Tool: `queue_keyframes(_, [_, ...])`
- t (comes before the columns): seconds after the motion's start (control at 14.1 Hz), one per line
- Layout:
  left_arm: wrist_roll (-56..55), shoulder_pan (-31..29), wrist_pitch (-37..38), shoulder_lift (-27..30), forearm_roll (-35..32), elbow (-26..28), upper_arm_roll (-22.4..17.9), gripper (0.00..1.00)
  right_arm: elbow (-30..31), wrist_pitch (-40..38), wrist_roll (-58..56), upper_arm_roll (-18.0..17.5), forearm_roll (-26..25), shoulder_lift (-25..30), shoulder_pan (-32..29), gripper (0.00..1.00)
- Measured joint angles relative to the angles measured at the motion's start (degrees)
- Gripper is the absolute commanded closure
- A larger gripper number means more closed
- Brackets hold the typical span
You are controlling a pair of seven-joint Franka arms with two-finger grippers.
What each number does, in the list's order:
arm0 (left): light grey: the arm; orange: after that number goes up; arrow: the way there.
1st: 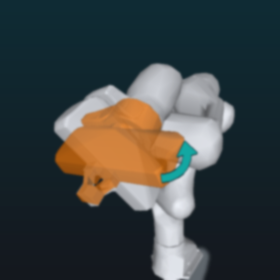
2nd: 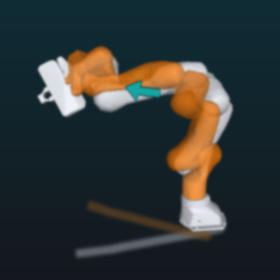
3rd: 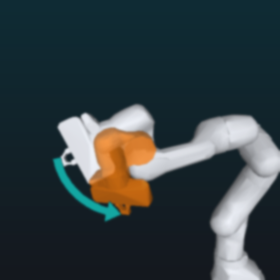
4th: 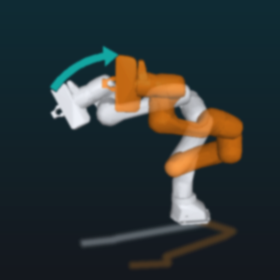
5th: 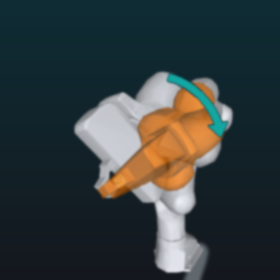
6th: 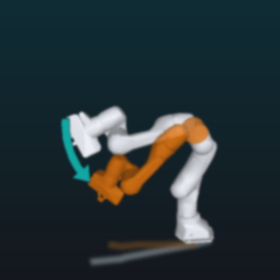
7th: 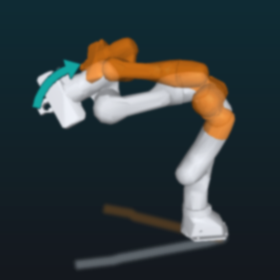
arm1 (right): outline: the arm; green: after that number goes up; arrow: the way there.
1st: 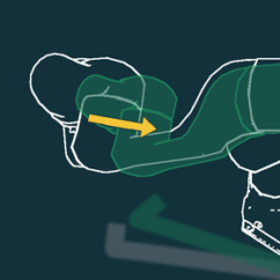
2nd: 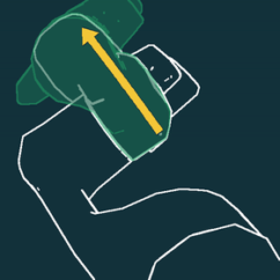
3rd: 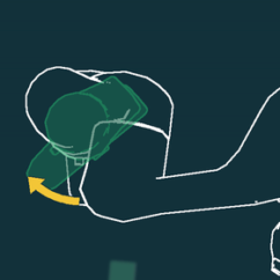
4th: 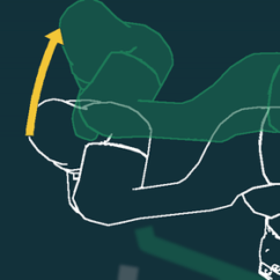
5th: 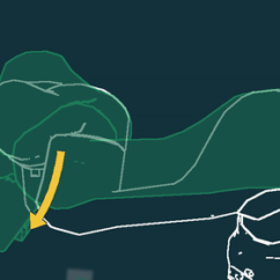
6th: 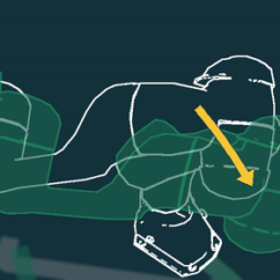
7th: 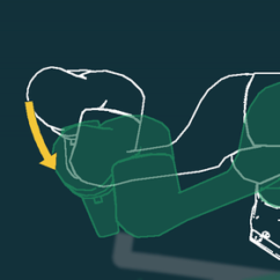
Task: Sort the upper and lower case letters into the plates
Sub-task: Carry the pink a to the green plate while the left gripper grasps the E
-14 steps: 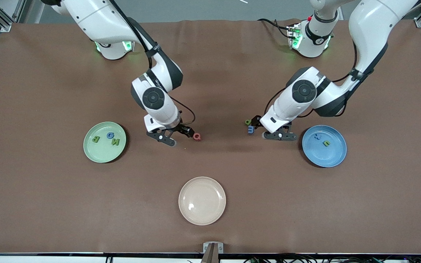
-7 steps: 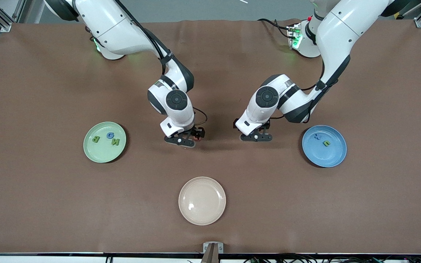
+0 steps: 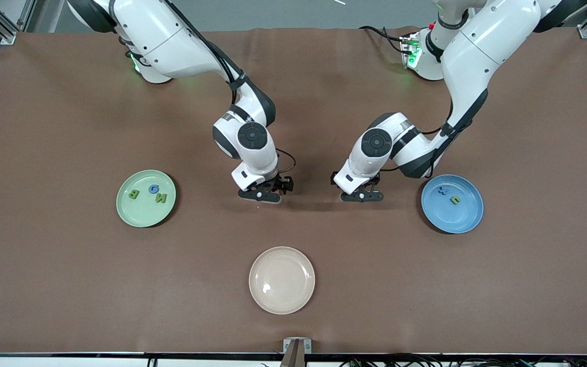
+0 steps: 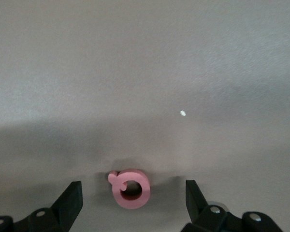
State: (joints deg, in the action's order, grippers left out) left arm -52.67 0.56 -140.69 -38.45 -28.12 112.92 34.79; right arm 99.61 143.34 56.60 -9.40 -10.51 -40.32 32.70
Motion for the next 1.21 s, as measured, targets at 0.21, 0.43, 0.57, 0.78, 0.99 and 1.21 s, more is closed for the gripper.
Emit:
queue_keyframes(0.21, [-2.17, 0.22, -0.12, -0.46, -0.77, 0.29, 0.01, 0.11, 0.00, 0.05, 0.00, 0.05, -0.99, -0.32, 0.29, 0.32])
queue_keyframes(0.43, [-2.95, 0.18, -0.13, -0.40, -0.99, 1.21, 0.01, 0.11, -0.03, 0.05, 0.00, 0.21, -1.02, -0.32, 0.29, 0.46])
queue_keyframes(0.57, [-3.48, 0.18, -0.15, -0.04, -1.04, 1.80, 0.06, 0.12, -0.03, 0.04, 0.00, 0.25, -1.02, -0.34, 0.29, 0.51])
queue_keyframes(0.78, [-4.25, 0.19, -0.15, 0.18, -1.09, 2.26, 0.24, 0.23, -0.05, -0.08, 0.00, 0.43, -1.02, -0.36, 0.26, 0.64])
queue_keyframes(0.99, [-4.45, 0.20, -0.18, 0.48, -1.10, 2.29, 0.32, 0.35, -0.09, -0.64, -0.12, 0.75, -1.05, -0.18, 0.04, 0.71])
queue_keyframes(1.21, [-4.54, 0.21, -0.29, 0.76, -1.10, 2.29, 0.38, 0.38, -0.11, -1.00, -2.39, 0.98, -1.05, -0.14, -1.39, 0.87])
